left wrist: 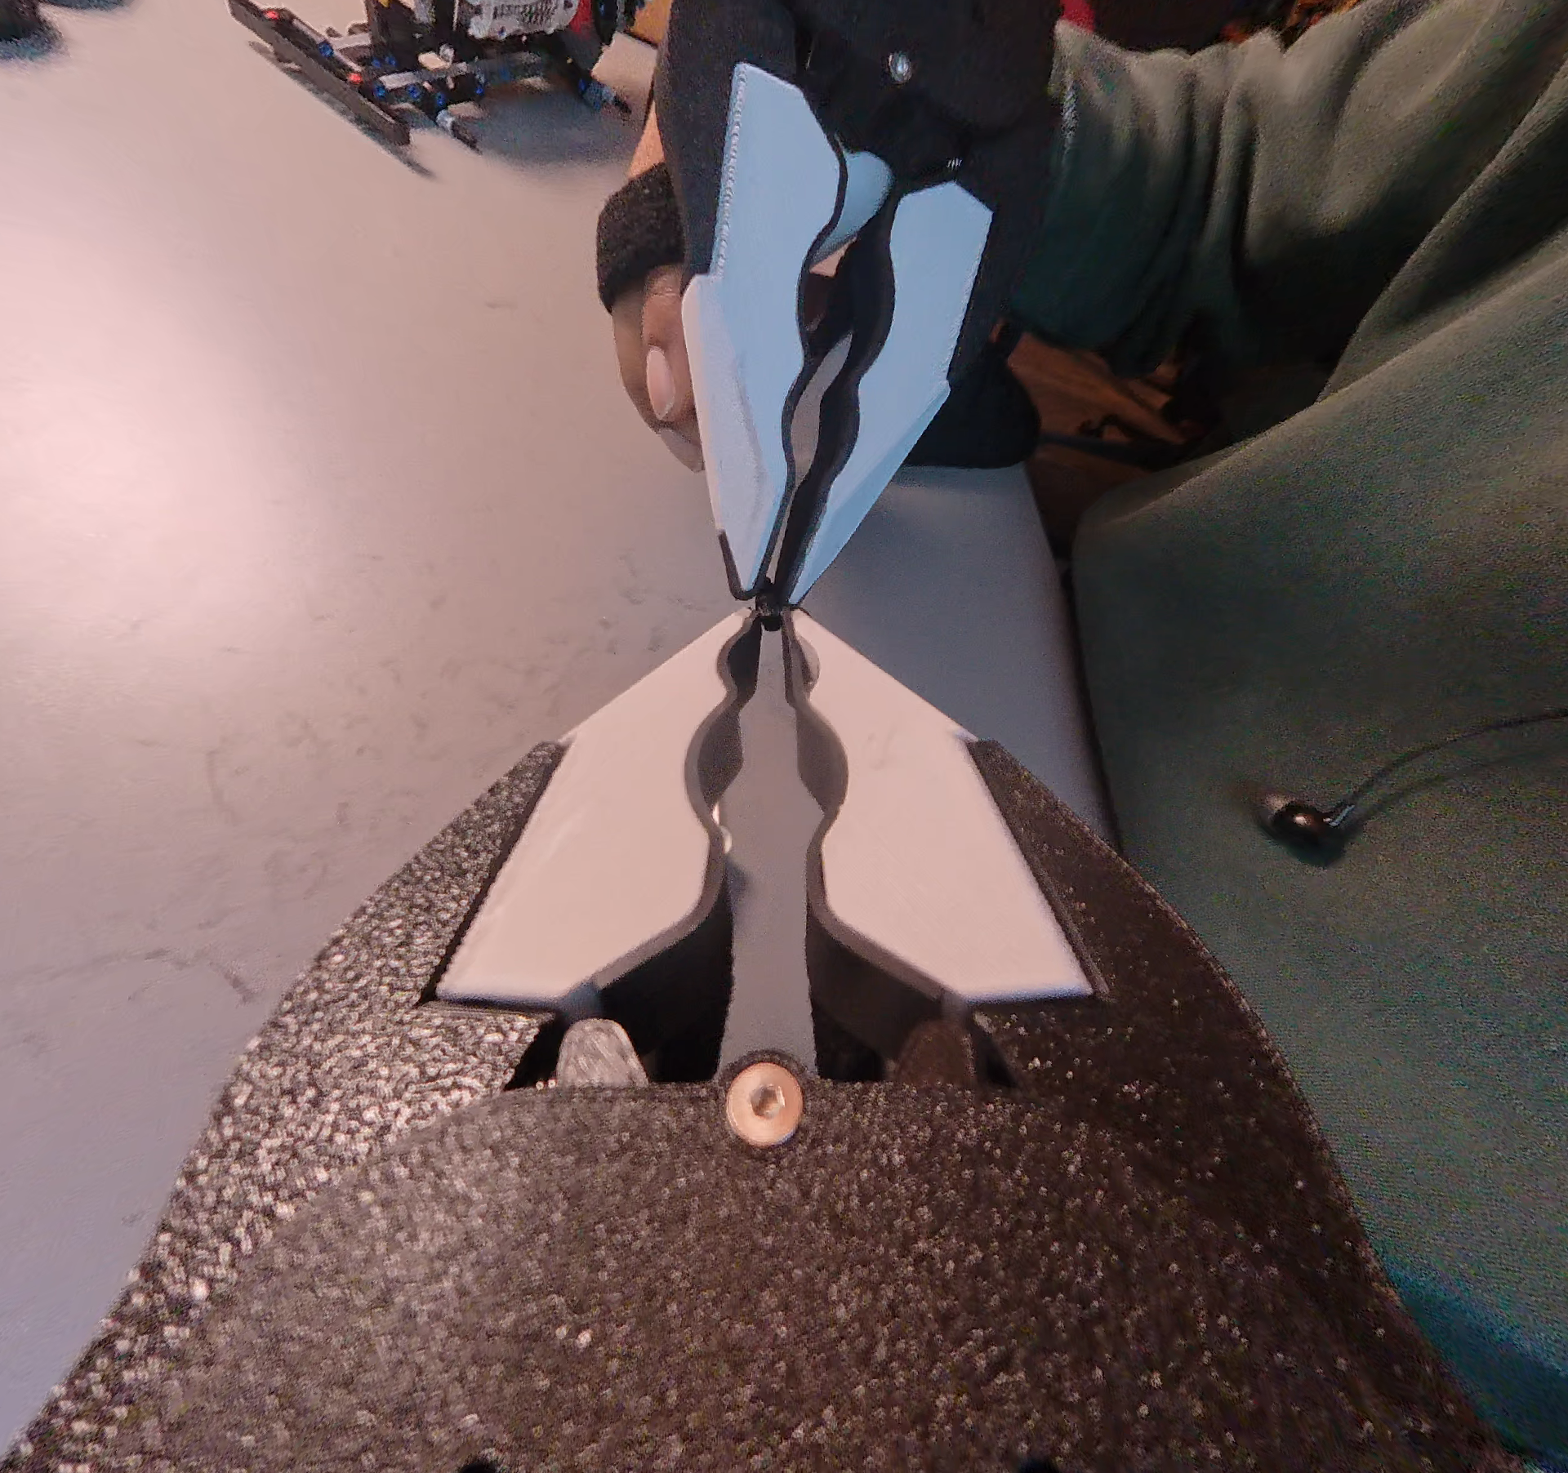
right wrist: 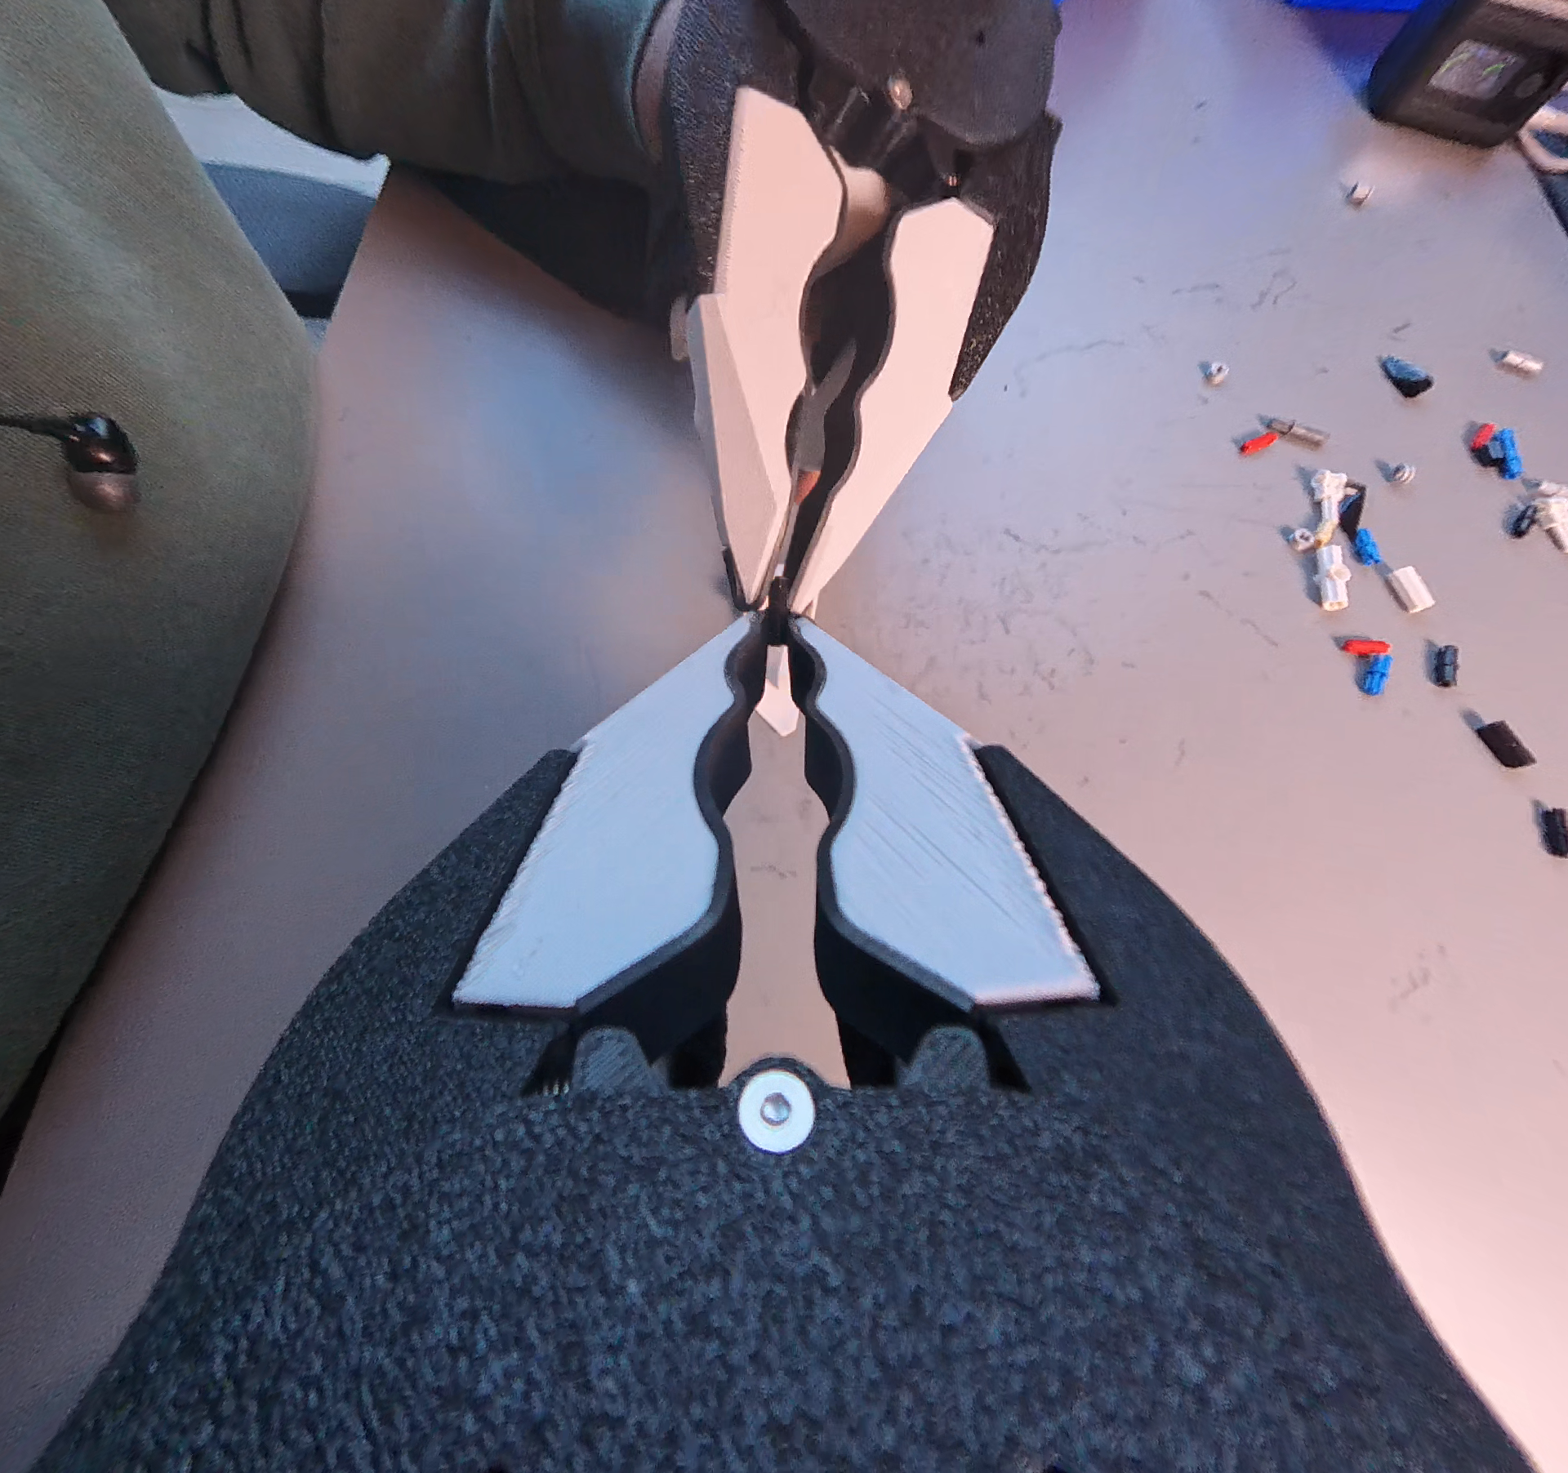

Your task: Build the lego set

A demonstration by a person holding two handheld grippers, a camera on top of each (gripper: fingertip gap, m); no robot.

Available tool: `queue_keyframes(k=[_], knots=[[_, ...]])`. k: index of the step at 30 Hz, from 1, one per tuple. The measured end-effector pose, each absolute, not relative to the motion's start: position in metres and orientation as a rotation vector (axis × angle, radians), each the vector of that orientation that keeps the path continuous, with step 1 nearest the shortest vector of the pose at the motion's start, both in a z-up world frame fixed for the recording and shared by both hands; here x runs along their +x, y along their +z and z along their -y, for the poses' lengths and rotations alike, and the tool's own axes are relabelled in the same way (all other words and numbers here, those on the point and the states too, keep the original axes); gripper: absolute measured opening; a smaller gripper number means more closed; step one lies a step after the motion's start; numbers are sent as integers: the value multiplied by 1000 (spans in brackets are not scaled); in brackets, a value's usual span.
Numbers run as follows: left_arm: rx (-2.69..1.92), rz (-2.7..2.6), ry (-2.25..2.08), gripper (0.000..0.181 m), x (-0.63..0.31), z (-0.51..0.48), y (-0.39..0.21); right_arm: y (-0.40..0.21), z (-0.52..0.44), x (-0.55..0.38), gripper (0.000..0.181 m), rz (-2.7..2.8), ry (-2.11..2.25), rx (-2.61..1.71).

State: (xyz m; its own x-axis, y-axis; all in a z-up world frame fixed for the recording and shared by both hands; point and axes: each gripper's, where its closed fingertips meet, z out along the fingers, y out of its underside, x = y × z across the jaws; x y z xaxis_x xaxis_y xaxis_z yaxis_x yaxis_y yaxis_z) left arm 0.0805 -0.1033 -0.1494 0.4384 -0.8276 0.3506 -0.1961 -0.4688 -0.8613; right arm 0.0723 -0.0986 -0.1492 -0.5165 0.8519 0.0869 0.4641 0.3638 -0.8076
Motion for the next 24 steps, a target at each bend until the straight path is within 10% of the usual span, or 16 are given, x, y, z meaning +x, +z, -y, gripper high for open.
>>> queue_keyframes(k=[24], knots=[[-1801,-571,-1536,11,73,106,-112,-106,102,72,4,1835,982,-915]])
